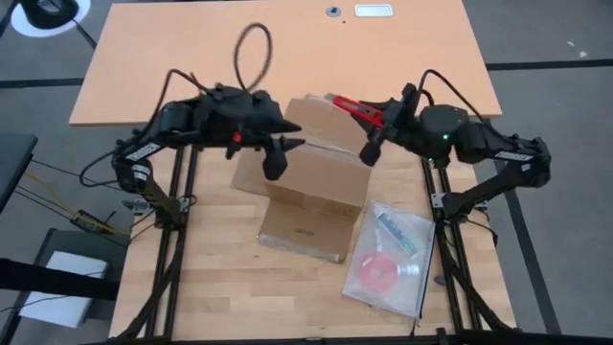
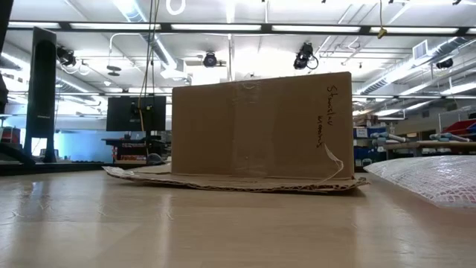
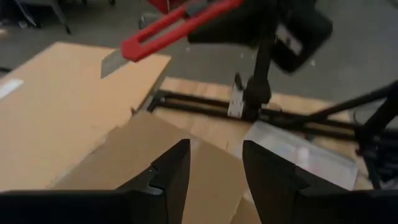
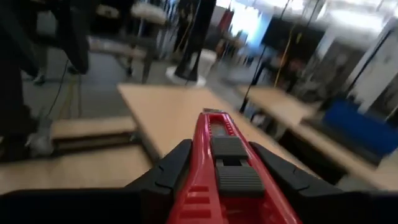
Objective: Unpack boxes
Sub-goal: Break down cardboard box until it is fully flat
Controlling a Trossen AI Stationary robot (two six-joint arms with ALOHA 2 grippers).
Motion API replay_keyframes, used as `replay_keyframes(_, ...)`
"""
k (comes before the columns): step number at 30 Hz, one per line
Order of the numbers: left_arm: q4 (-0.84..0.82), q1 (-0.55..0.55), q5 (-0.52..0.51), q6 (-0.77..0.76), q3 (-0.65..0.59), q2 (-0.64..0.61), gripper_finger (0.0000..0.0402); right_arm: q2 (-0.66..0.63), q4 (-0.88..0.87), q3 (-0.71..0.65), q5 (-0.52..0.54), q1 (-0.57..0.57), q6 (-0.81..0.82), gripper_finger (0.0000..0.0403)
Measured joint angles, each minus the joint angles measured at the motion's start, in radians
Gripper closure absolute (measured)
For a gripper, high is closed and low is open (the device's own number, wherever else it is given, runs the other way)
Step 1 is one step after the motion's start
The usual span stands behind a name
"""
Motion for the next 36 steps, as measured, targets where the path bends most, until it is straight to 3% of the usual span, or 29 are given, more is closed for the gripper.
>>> replay_keyframes(5,0.004,0.000,0.002,-0.006,-0.117,0.006,0.0243,-0.068,-0.234,0.000,-0.073,-0.043,0.149,0.0268)
replay_keyframes(10,0.079,0.000,0.035,-0.052,-0.271,0.006,0.0243,-0.160,-0.390,-0.046,-0.127,-0.080,0.172,0.0270)
replay_keyframes(17,0.248,0.000,0.044,-0.043,-0.522,0.006,0.0243,-0.359,-0.409,-0.275,-0.232,-0.107,0.209,0.0269)
replay_keyframes(22,0.294,0.000,0.078,-0.084,-0.697,0.006,0.0243,-0.496,-0.318,-0.496,-0.315,-0.107,0.224,0.0269)
replay_keyframes(29,0.151,0.000,0.071,-0.198,-0.823,0.003,0.0243,-0.614,-0.216,-0.718,-0.385,-0.106,0.244,0.0270)
replay_keyframes(36,-0.190,-0.002,-0.038,-0.193,-0.833,-0.078,0.0245,-0.638,-0.196,-0.811,-0.385,-0.106,0.224,0.0269)
